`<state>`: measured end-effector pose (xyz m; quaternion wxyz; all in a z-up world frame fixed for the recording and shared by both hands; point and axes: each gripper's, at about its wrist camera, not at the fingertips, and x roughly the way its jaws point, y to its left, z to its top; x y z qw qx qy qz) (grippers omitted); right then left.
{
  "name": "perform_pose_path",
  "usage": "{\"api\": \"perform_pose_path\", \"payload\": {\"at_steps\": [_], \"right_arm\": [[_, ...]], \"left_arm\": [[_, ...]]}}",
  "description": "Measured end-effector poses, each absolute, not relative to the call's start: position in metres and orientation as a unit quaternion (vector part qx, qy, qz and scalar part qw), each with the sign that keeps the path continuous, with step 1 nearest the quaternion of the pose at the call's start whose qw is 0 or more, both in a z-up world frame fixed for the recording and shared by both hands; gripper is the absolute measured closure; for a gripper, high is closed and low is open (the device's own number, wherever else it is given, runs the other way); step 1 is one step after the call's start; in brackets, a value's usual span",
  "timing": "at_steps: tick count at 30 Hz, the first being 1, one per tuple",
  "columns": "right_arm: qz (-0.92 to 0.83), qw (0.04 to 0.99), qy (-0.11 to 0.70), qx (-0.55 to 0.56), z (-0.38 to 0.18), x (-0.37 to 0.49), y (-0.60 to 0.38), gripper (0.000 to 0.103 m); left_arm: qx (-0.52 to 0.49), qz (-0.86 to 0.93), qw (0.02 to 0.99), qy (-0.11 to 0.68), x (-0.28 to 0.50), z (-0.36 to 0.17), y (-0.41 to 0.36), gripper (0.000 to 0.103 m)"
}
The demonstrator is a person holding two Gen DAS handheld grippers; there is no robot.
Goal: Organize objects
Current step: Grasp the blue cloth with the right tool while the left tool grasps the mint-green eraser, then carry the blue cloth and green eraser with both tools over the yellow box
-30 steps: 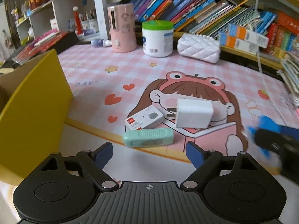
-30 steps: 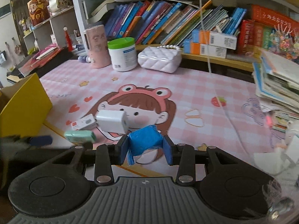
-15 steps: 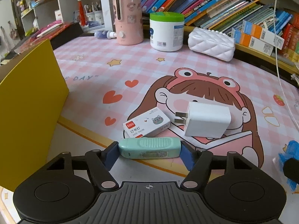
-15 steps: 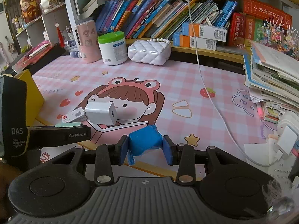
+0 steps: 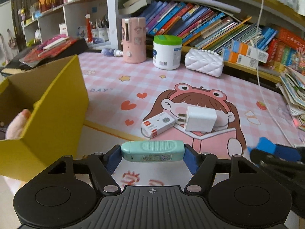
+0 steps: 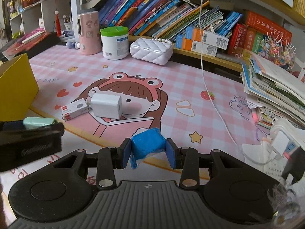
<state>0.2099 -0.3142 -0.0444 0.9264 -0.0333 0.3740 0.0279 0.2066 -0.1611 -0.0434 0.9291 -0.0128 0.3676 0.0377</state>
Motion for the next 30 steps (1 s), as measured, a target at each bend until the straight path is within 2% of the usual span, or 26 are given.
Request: {"api": "perform_pose_path", "payload": {"at_steps": [30], "right_arm": [[0.100, 0.928, 0.351, -0.068, -0.018, 0.094, -0.132, 0.066]], "left_arm": [[-0.013, 0.115, 0.935, 0.335, 0.055, -0.013, 0.001, 0.034]]}}
